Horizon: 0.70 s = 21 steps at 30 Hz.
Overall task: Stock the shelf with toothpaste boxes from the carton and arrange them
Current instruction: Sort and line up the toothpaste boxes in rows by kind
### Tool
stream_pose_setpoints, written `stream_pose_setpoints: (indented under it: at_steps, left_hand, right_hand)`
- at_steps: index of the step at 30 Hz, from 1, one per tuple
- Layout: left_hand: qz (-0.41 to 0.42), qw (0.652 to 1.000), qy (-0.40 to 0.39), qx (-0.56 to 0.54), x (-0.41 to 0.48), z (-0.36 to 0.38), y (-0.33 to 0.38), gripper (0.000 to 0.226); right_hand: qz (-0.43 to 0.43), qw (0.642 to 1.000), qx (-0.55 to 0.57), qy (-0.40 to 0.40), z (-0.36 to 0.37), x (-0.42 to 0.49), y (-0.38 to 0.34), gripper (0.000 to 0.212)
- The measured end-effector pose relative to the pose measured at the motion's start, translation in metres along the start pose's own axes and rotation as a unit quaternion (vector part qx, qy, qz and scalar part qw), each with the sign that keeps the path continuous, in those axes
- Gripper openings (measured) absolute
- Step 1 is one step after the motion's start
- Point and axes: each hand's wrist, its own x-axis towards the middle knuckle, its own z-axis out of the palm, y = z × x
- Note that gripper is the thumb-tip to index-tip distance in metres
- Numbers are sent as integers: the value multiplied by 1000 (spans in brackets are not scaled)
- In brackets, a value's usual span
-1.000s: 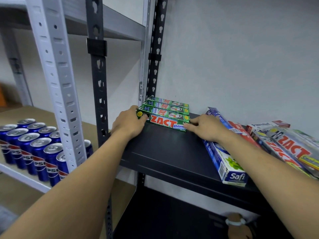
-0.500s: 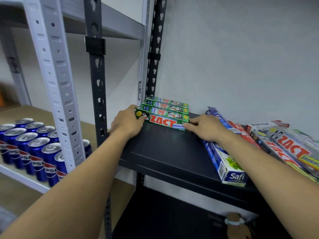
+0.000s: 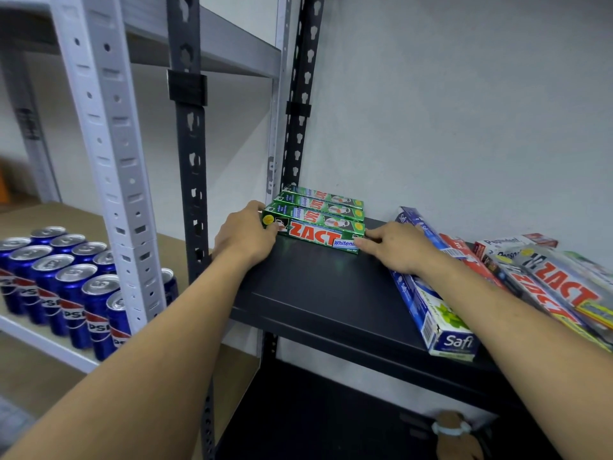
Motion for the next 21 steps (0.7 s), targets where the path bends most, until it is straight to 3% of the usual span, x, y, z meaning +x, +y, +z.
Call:
stream_pose_setpoints:
  at_steps: [8, 12, 15, 21]
  left_hand:
    - [-4, 1000, -5, -10, -4, -1, 2, 48]
    - [9, 1000, 17, -14, -11, -7, 7, 67]
    - [59, 996, 63, 10, -20, -14, 13, 74]
    - [204, 975, 87, 30, -53, -19, 35, 50]
  right_hand:
    - [14, 1000, -7, -4, -1, -3, -3, 54]
    - [6, 997, 68, 29, -14, -11, -8, 54]
    - [-24, 992, 105, 71, -34, -25, -6, 44]
    - [-12, 998, 37, 41, -61, -71, 26, 45]
